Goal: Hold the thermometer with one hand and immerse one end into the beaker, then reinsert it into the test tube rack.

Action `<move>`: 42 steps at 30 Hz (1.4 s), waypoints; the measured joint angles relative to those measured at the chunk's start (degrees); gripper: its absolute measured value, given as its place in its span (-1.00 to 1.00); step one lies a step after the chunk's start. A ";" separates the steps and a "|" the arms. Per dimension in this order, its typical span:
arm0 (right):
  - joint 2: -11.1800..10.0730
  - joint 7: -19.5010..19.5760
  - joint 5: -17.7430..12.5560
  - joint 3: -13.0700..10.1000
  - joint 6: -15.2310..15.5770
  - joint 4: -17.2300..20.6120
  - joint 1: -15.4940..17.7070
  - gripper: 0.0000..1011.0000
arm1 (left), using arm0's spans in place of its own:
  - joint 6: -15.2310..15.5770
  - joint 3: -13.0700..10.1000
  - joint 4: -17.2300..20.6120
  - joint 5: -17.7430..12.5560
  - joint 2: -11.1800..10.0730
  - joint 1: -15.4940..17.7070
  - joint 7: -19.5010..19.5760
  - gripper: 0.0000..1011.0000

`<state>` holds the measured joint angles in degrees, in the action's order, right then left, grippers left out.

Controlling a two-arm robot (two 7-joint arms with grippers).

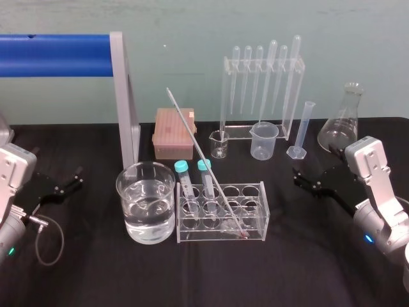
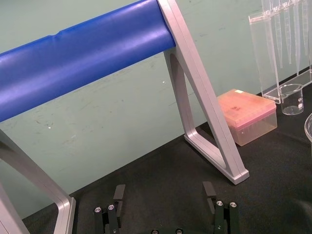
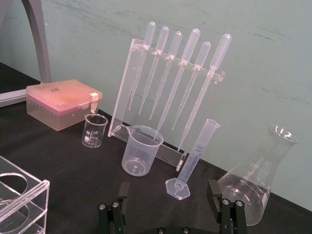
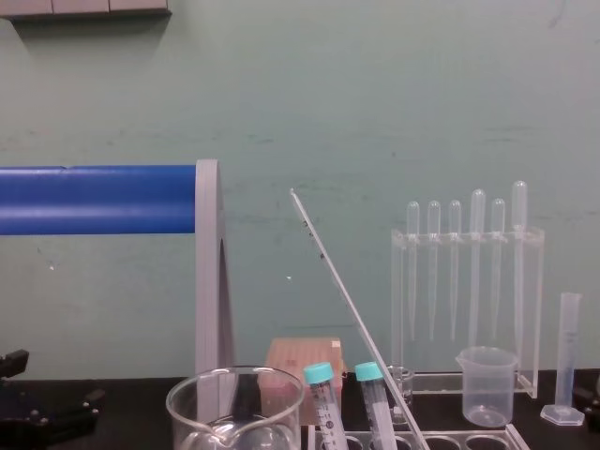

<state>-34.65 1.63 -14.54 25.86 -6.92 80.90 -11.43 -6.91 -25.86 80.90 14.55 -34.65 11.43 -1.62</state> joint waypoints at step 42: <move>0.00 -0.01 -0.01 0.00 0.01 0.00 0.00 0.98 | 0.00 0.00 0.00 0.00 0.00 0.00 0.00 0.99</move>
<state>-34.65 1.62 -14.55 25.86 -6.91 80.90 -11.43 -6.91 -25.86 80.90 14.55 -34.65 11.43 -1.62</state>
